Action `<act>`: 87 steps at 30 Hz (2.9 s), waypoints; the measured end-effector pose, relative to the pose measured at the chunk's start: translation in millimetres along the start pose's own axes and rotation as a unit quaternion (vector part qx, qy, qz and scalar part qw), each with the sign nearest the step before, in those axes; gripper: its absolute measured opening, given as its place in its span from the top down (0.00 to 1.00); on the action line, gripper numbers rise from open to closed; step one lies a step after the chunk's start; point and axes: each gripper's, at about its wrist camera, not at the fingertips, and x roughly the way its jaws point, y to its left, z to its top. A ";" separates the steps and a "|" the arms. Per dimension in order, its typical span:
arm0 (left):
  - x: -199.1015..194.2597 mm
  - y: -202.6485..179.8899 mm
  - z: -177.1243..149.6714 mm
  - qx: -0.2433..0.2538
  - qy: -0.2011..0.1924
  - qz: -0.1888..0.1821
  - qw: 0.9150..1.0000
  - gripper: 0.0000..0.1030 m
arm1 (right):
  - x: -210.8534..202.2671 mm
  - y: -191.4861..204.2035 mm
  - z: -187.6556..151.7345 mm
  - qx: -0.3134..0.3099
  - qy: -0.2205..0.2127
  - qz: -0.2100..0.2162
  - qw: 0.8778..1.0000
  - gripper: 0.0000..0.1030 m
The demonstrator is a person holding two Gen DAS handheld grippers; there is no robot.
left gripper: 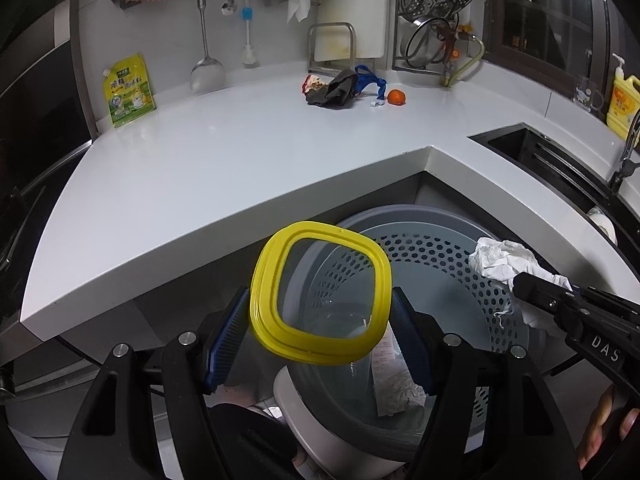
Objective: Collect trash
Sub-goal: 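Carry lid and bag over the bin and open both tools to drop them, then move both tools back over the counter toward the orange and grey sock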
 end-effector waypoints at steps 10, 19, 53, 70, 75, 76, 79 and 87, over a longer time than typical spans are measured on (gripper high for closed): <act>9.0 -3.2 0.1 -0.002 0.011 -0.013 1.000 0.33 | 10.8 -0.9 -0.9 0.002 0.009 -0.001 1.000 0.80; 3.5 5.7 2.0 -0.015 0.005 -0.006 1.000 0.20 | -1.3 -3.5 2.1 0.006 -0.014 -0.004 1.000 0.46; -25.0 35.5 28.8 -0.056 -0.064 0.041 0.996 0.06 | -29.2 23.3 45.4 -0.035 -0.096 -0.115 0.988 0.22; -9.3 36.6 81.9 -0.057 -0.078 0.062 0.993 0.06 | -16.5 21.0 91.3 -0.092 -0.109 -0.129 0.981 0.22; 6.5 41.2 105.2 -0.064 -0.078 0.063 0.993 0.06 | -3.3 2.9 114.1 -0.067 -0.093 -0.103 0.988 0.22; 10.4 41.6 109.3 -0.063 -0.077 0.066 0.993 0.06 | 0.7 -3.3 121.2 -0.056 -0.089 -0.096 0.990 0.22; 26.4 45.1 124.2 -0.067 -0.069 0.067 0.993 0.06 | 10.2 -15.6 138.5 -0.037 -0.086 -0.083 0.992 0.22; 72.0 37.8 175.8 -0.054 -0.068 0.062 0.994 0.06 | 45.3 -31.6 193.1 -0.045 -0.078 -0.101 0.991 0.22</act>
